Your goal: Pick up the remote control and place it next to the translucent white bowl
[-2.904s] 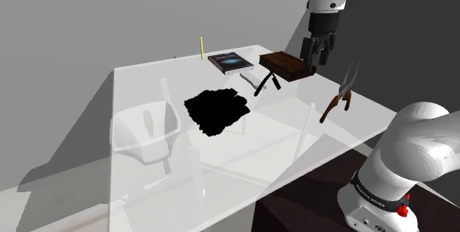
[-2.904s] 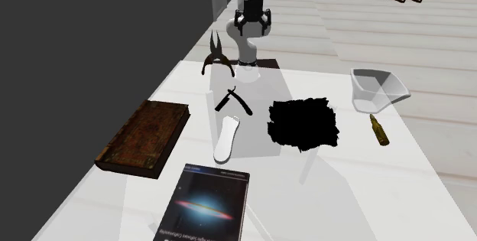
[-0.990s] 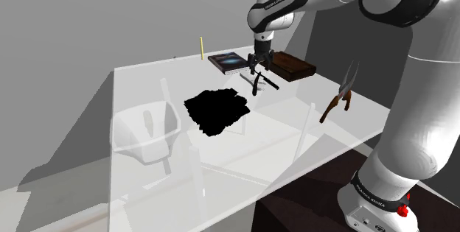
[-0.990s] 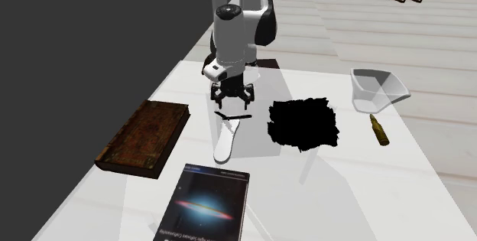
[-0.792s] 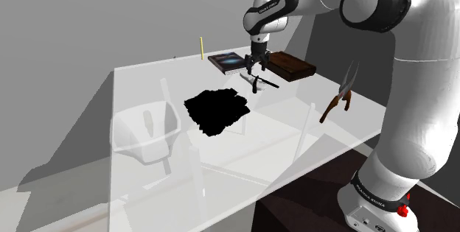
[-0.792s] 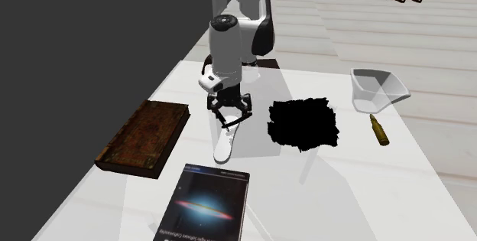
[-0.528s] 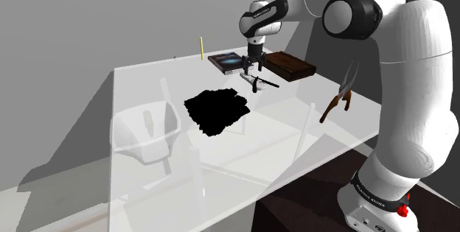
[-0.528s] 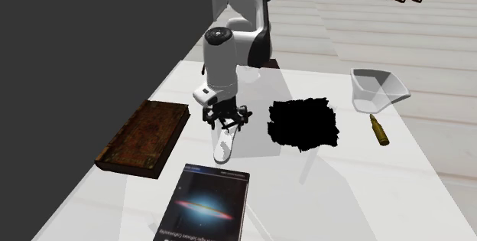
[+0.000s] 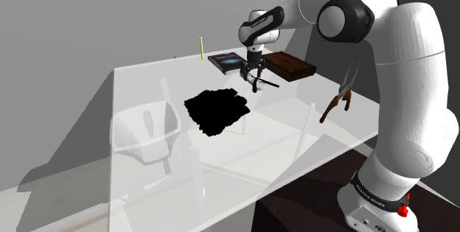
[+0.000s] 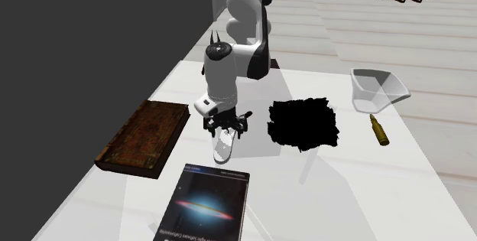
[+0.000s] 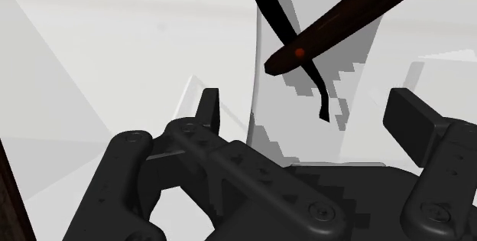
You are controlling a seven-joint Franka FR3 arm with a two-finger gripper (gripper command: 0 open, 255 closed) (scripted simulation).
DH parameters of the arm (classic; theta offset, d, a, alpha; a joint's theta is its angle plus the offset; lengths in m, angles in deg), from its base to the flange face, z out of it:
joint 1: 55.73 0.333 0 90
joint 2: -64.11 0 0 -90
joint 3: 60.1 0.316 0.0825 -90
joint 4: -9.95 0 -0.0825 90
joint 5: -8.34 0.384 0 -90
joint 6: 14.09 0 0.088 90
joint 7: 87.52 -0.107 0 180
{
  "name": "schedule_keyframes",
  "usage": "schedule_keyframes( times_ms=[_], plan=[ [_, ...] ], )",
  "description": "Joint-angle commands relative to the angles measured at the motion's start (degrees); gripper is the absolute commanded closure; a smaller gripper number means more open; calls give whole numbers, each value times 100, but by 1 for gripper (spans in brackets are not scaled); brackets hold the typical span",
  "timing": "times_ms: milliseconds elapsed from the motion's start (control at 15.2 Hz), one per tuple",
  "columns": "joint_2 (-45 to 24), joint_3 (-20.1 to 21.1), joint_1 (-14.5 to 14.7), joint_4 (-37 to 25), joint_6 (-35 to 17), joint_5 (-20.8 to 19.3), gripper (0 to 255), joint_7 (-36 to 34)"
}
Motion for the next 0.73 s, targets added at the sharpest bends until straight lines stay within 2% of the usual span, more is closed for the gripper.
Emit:
schedule_keyframes(
  times_ms=[0,330,396,660],
  plan=[
    [-8,2,1,20,-31,3,0,1],
    [-7,2,1,20,-30,3,0,1],
    [-7,2,1,20,-30,3,255,1],
    [-7,2,1,21,-31,3,255,1]
  ],
)
